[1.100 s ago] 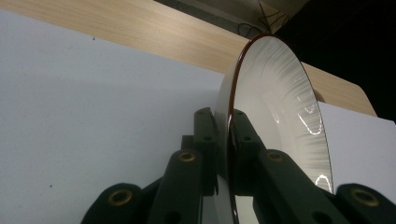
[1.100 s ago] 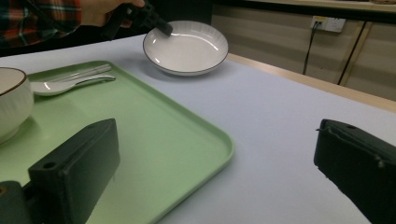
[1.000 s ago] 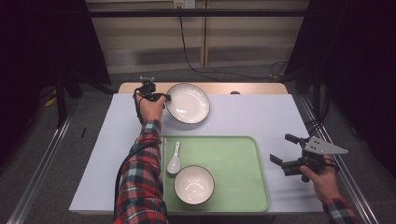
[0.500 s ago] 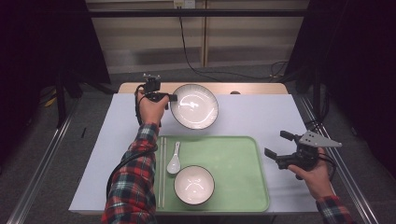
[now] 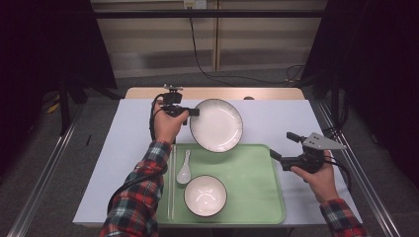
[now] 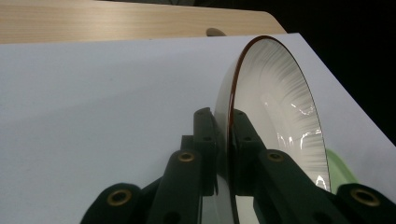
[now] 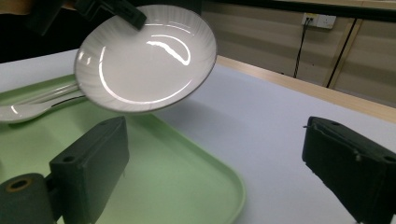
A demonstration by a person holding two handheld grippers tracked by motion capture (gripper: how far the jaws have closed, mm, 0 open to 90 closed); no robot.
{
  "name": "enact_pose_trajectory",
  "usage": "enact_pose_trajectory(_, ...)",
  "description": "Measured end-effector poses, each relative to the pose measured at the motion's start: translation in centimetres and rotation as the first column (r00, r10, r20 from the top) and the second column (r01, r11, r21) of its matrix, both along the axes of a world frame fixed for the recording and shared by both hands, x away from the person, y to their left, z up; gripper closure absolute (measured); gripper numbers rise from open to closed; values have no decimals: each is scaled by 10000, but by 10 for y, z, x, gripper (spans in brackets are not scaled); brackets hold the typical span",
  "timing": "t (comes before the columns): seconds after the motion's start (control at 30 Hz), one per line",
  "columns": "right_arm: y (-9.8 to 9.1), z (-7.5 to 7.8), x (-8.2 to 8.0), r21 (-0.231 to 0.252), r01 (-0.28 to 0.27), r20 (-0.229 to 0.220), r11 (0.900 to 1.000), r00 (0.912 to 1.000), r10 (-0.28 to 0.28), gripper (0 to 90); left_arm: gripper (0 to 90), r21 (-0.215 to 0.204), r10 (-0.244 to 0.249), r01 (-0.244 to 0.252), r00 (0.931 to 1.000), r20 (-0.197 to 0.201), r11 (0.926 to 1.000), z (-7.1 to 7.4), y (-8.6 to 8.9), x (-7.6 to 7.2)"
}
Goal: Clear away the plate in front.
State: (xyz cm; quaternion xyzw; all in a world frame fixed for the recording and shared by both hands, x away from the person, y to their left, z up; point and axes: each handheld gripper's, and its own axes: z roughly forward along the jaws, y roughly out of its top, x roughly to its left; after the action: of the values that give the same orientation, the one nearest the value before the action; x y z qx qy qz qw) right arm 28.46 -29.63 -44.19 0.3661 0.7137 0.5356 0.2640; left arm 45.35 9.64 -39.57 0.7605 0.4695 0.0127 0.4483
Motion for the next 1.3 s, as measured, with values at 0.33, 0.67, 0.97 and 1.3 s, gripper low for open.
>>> enact_pose_trajectory(0.33,23,-6,19,514,-186,-425,9985,9989,208,75,836,117,-1140,1137,9930,297,9934,4,-20,-26)
enact_pose_trajectory(0.67,33,-10,30,668,-325,-598,9972,9975,365,177,835,-50,-2003,2007,9789,407,9796,6,-36,-45)
enact_pose_trajectory(0.97,35,-14,35,837,-552,-810,9950,9948,620,284,834,-207,-2399,2410,9697,454,9703,7,-44,-53)
enact_pose_trajectory(1.3,38,-15,35,1591,-643,-1538,9852,9841,890,584,828,-366,-2754,2772,9602,476,9601,6,-51,-54)
